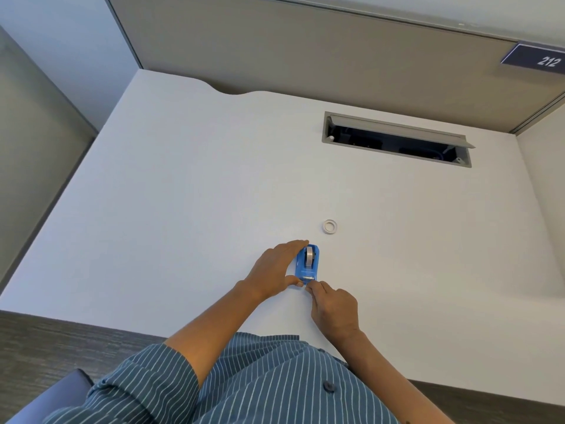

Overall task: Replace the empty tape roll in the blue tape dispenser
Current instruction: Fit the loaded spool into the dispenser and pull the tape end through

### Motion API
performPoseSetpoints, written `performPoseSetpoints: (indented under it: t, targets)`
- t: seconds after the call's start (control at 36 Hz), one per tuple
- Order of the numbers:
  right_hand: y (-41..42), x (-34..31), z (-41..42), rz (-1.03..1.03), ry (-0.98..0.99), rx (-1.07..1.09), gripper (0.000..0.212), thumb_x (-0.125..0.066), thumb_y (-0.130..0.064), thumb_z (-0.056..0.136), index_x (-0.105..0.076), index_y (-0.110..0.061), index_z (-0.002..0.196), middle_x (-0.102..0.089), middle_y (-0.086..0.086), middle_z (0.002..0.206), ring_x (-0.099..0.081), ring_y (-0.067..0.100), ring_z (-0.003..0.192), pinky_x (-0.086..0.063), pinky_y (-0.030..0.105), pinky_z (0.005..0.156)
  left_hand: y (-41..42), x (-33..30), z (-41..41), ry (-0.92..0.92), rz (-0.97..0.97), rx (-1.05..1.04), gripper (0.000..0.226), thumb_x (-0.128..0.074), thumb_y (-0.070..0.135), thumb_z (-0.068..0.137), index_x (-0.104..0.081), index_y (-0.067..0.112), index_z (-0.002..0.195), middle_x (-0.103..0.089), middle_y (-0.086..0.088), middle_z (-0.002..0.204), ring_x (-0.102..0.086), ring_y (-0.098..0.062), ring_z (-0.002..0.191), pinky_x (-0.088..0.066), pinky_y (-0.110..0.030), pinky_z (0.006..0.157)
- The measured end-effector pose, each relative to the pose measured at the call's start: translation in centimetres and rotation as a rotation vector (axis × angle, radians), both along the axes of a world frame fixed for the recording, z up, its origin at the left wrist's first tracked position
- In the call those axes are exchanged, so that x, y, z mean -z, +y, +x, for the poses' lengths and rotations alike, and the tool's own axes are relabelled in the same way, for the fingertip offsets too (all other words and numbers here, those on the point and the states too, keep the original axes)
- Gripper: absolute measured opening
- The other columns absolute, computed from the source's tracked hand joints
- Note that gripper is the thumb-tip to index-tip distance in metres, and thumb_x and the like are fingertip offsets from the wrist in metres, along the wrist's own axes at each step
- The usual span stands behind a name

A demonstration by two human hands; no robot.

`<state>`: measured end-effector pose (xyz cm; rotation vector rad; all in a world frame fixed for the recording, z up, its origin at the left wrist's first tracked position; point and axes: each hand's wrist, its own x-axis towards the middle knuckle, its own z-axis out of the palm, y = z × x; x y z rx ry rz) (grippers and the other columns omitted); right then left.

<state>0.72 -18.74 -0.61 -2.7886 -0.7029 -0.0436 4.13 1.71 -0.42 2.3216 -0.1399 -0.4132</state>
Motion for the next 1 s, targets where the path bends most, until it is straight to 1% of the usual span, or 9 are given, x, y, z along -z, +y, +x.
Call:
performPoseSetpoints:
  t: [0.14, 0.25, 0.33, 0.42, 0.5, 0.58, 0.72, 0.83, 1.0]
  targets:
    - [0.1, 0.3, 0.0, -0.015, -0.029, -0.004, 0.042, -0.102, -0.001, 0.056, -0.084, -0.007, 0.093, -0.07, 0.005, 0.06, -0.051, 0.025, 0.032, -0.043, 0.027, 0.032, 0.0, -0.1, 0.0, -0.006, 0.015, 0.003, 0.096, -0.088, 0.039, 0.086, -0.034, 0.026, 0.165, -0.042, 0.003, 0.169, -0.044, -0.02, 0.152, -0.033, -0.038, 0.124]
    - [0.3, 0.4, -0.1, -0.035, -0.051, -0.001, 0.042, -0.101, 0.0, 0.055, -0.085, -0.007, 0.092, -0.068, 0.004, 0.057, -0.049, 0.025, 0.031, -0.04, 0.025, 0.033, -0.1, -0.2, 0.0, -0.008, 0.023, 0.006, 0.096, -0.087, 0.04, 0.087, -0.033, 0.026, 0.165, -0.042, 0.003, 0.17, -0.043, -0.02, 0.153, -0.033, -0.039, 0.125]
    - [0.6, 0.5, -0.3, -0.023, -0.05, 0.04, 0.027, -0.096, -0.006, 0.066, -0.084, -0.008, 0.09, -0.067, 0.003, 0.053, -0.048, 0.026, 0.029, -0.037, 0.026, 0.033, -0.1, -0.2, 0.1, -0.006, 0.025, 0.006, 0.096, -0.087, 0.04, 0.086, -0.033, 0.025, 0.165, -0.042, 0.003, 0.17, -0.042, -0.02, 0.153, -0.033, -0.039, 0.125]
    - [0.5, 0.8, -0.6, -0.013, -0.05, 0.074, 0.006, -0.077, -0.014, 0.085, -0.081, -0.009, 0.085, -0.065, 0.002, 0.051, -0.048, 0.026, 0.029, -0.036, 0.027, 0.033, -0.1, -0.2, 0.0, -0.004, 0.021, 0.002, 0.096, -0.087, 0.04, 0.086, -0.034, 0.026, 0.165, -0.042, 0.003, 0.169, -0.043, -0.02, 0.153, -0.033, -0.039, 0.125]
    - [0.4, 0.8, -0.6, 0.024, -0.038, 0.109, 0.023, -0.063, -0.022, 0.093, -0.078, -0.013, 0.078, -0.066, 0.001, 0.051, -0.05, 0.025, 0.03, -0.036, 0.025, 0.035, -0.1, -0.1, 0.0, -0.001, 0.018, 0.001, 0.097, -0.087, 0.04, 0.086, -0.033, 0.026, 0.165, -0.042, 0.003, 0.17, -0.043, -0.02, 0.153, -0.033, -0.04, 0.125]
    - [0.3, 0.8, -0.5, 0.069, -0.013, 0.148, 0.018, -0.072, -0.025, 0.09, -0.077, -0.016, 0.076, -0.067, -0.001, 0.051, -0.053, 0.023, 0.032, -0.033, 0.024, 0.035, -0.1, -0.2, 0.0, 0.001, 0.017, 0.003, 0.096, -0.087, 0.039, 0.086, -0.033, 0.026, 0.165, -0.041, 0.003, 0.17, -0.043, -0.021, 0.153, -0.034, -0.042, 0.126]
    - [0.2, 1.1, -0.2, 0.091, 0.052, 0.265, 0.029, -0.077, -0.029, 0.096, -0.075, -0.019, 0.069, -0.067, -0.004, 0.052, -0.057, 0.02, 0.039, -0.03, 0.024, 0.039, -0.1, -0.3, 0.0, -0.001, 0.009, 0.003, 0.096, -0.087, 0.04, 0.086, -0.034, 0.025, 0.165, -0.042, 0.003, 0.169, -0.042, -0.02, 0.153, -0.034, -0.041, 0.126]
    - [-0.1, 1.5, 0.2, 0.124, 0.197, 0.369, 0.035, -0.073, -0.036, 0.101, -0.074, -0.019, 0.071, -0.07, -0.004, 0.061, -0.062, 0.02, 0.052, -0.04, 0.028, 0.046, -0.1, -0.4, 0.1, 0.003, 0.001, 0.002, 0.097, -0.088, 0.038, 0.085, -0.034, 0.025, 0.165, -0.042, 0.003, 0.169, -0.042, -0.019, 0.153, -0.033, -0.04, 0.126]
    - [0.0, 1.7, 0.5, 0.222, 0.436, 0.503, 0.035, -0.068, -0.048, 0.101, -0.075, -0.025, 0.075, -0.065, -0.015, 0.061, -0.058, 0.008, 0.057, -0.035, 0.022, 0.048, -0.1, -0.4, 0.2, 0.007, -0.004, 0.003, 0.098, -0.088, 0.037, 0.084, -0.034, 0.025, 0.164, -0.043, 0.004, 0.169, -0.042, -0.019, 0.152, -0.033, -0.041, 0.126]
